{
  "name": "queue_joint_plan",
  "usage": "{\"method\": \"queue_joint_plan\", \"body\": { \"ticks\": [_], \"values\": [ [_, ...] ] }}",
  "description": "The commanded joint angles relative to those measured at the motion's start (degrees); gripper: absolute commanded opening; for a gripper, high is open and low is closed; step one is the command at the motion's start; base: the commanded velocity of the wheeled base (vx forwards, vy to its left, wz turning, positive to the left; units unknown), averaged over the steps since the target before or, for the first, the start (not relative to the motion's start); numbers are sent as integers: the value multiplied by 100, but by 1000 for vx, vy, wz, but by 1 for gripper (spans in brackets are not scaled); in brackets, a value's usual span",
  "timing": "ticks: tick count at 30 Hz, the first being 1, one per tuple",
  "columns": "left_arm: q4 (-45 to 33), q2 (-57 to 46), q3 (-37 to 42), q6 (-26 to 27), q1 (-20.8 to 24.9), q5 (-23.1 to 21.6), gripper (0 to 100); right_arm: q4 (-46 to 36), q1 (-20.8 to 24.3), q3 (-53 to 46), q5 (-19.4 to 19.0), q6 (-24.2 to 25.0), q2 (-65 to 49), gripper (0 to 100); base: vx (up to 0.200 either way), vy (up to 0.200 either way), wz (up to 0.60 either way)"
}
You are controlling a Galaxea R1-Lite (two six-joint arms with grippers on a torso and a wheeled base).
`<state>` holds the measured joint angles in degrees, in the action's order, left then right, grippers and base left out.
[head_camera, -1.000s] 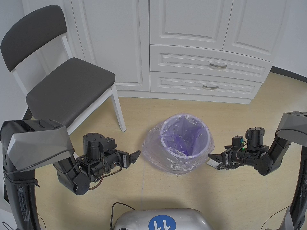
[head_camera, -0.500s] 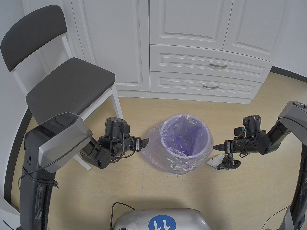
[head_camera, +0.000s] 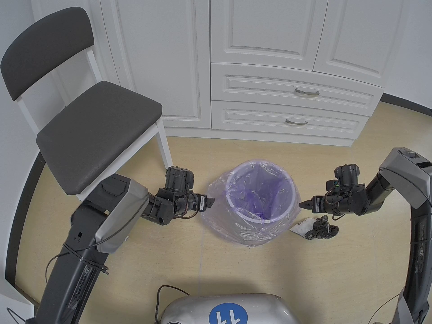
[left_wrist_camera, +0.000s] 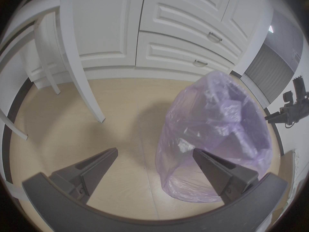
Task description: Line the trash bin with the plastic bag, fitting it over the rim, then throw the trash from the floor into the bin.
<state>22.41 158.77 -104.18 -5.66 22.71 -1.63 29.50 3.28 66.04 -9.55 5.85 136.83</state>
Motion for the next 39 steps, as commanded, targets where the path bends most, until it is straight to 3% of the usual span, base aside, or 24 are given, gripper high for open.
{"method": "queue_joint_plan", "body": {
  "ticks": [1,8,11,14,18,25,33,39],
  "values": [
    [-729,1016,-1041,47,-12,-56,100,-15,-3,709,287,259,766,100,0,0,0],
    [-465,1059,-1041,117,-4,-197,100,-6,6,1096,304,329,1109,100,0,0,0],
    [255,1147,-1041,82,40,-232,100,91,15,1271,313,390,1285,100,0,0,0],
    [387,1165,-1041,82,84,-285,100,135,15,1298,313,399,1320,100,0,0,0],
    [431,1156,-1041,65,216,-672,100,135,24,1456,322,399,1470,100,0,0,0],
    [537,1103,-1041,56,216,-215,100,135,112,2089,322,408,1988,100,0,0,0],
    [923,1033,-1041,-208,181,-162,100,-41,270,2045,295,382,1953,100,0,0,0],
    [959,356,-58,-155,-12,-215,100,-85,296,1843,278,206,1839,100,0,0,0]
  ]
}}
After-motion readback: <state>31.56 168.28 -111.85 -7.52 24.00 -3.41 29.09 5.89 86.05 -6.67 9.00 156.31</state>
